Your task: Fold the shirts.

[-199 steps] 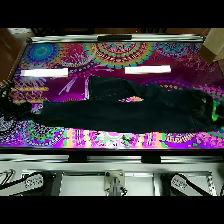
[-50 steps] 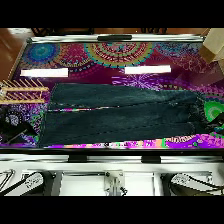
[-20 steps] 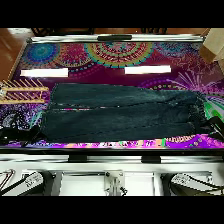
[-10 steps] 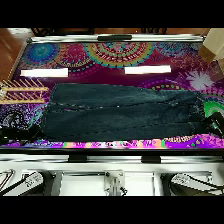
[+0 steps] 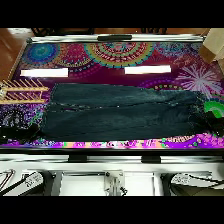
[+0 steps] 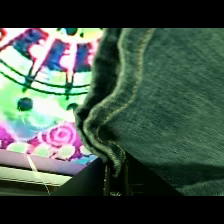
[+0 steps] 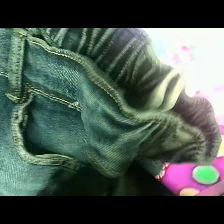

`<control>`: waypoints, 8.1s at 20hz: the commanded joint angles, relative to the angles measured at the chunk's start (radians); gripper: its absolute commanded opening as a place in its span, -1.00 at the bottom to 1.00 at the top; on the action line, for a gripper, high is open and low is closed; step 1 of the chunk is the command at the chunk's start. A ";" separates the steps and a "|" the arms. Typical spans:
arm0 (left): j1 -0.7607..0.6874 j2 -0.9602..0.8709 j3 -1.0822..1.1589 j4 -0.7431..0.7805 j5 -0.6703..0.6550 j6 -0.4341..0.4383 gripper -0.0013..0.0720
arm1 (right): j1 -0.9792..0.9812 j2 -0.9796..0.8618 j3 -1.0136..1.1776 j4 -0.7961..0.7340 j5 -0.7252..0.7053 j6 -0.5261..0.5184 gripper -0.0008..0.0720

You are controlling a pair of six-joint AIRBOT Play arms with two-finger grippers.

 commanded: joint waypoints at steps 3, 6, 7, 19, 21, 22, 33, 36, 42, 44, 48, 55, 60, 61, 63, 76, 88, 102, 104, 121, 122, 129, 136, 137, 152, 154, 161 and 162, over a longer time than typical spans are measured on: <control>0.000 0.000 0.153 -0.001 -0.159 0.058 -0.77 | 0.014 0.033 0.111 -0.164 0.258 -0.070 -0.74; 0.000 0.000 0.294 -0.005 -0.259 0.071 -0.77 | 0.014 0.148 0.145 -0.392 0.367 -0.114 -0.74; 0.000 0.001 0.341 -0.013 -0.272 0.070 -0.77 | 0.014 0.190 0.145 -0.466 0.369 -0.130 -0.74; -0.222 -0.203 0.678 -0.229 0.090 -0.109 -0.78 | 0.212 0.161 0.220 -0.278 -0.179 0.068 -0.74; -0.283 -0.323 0.749 -0.229 0.167 -0.161 -0.77 | 0.254 0.082 0.231 -0.283 -0.267 0.166 -0.74; -0.308 -0.387 0.788 -0.229 0.182 -0.187 -0.77 | 0.267 0.040 0.239 -0.282 -0.298 0.195 -0.74; -0.407 -0.700 1.009 -0.226 0.261 -0.253 -0.78 | 0.283 -0.119 0.255 -0.310 -0.467 0.393 -0.73; -0.406 -0.700 1.009 -0.226 0.317 -0.270 -0.78 | 0.283 -0.129 0.255 -0.327 -0.444 0.406 -0.73; -0.425 -0.695 1.011 -0.299 0.319 -0.270 0.99 | 0.274 -0.071 0.255 -0.312 -0.431 0.205 0.79; -0.423 -0.672 1.036 -0.306 0.255 -0.262 0.99 | 0.228 -0.032 0.276 -0.304 -0.318 0.117 0.87; -0.423 -0.618 1.126 -0.271 0.100 -0.214 0.99 | 0.034 -0.034 0.301 -0.040 -0.009 -0.122 0.87; -0.426 -0.536 1.140 -0.249 0.021 -0.192 0.99 | -0.036 -0.037 0.301 0.266 -0.212 -0.239 0.87; -0.452 -0.538 1.139 -0.247 0.014 -0.191 0.99 | 0.022 -0.034 0.340 0.634 -0.397 -0.433 0.87; -0.459 -0.538 1.139 -0.241 0.014 -0.191 0.99 | 0.034 -0.034 0.341 0.604 -0.373 -0.433 0.87; -0.469 -0.538 1.140 -0.171 -0.003 -0.191 0.99 | 0.040 -0.034 0.341 0.504 -0.266 -0.422 0.87; -0.465 -0.642 1.024 0.270 -0.167 -0.289 1.00 | 0.282 0.014 0.341 0.195 0.195 -0.401 0.86; -0.467 -0.756 1.033 0.184 -0.108 -0.218 1.00 | 0.356 0.014 0.341 0.196 0.201 -0.439 0.86; -0.488 -0.664 1.143 0.011 -0.207 -0.087 -0.77 | 0.371 0.014 0.341 0.310 0.265 -0.421 0.86; -0.488 -0.614 1.180 0.011 -0.221 -0.087 -0.77 | 0.447 0.014 0.341 0.336 0.257 -0.400 0.74; -0.644 -0.365 1.026 0.098 -0.317 -0.086 -0.78 | 1.371 -0.243 0.341 0.354 -0.548 0.328 -0.74; -0.657 -0.341 1.022 0.098 -0.317 -0.086 -0.78 | 1.388 -0.260 0.341 0.354 -0.556 0.358 -0.74; -0.729 -0.188 1.021 0.098 -0.344 -0.087 -0.78 | 1.461 -0.329 0.341 0.353 -0.670 0.505 -0.74; -0.740 -0.114 1.021 0.084 -0.352 -0.095 -0.78 | 1.543 -0.366 0.341 0.352 -0.769 0.628 -0.74; -0.742 -0.117 1.021 0.084 -0.350 -0.094 -0.78 | 1.549 -0.368 0.341 0.352 -0.777 0.628 -0.74; -1.170 -0.376 1.022 -0.003 -0.002 -0.113 -0.78 | 0.931 0.228 0.341 -0.555 -0.098 0.564 -0.73; -1.254 -0.444 1.022 -0.004 0.013 -0.124 -0.78 | 0.832 0.290 0.341 -0.553 -0.085 0.560 -0.73; -1.360 -0.630 1.088 -0.027 0.109 -0.225 -0.77 | 0.688 0.357 0.341 -0.528 0.038 0.452 -0.73; -1.355 -0.648 1.098 -0.027 0.133 -0.247 -0.77 | 0.688 0.357 0.341 -0.512 0.041 0.435 -0.73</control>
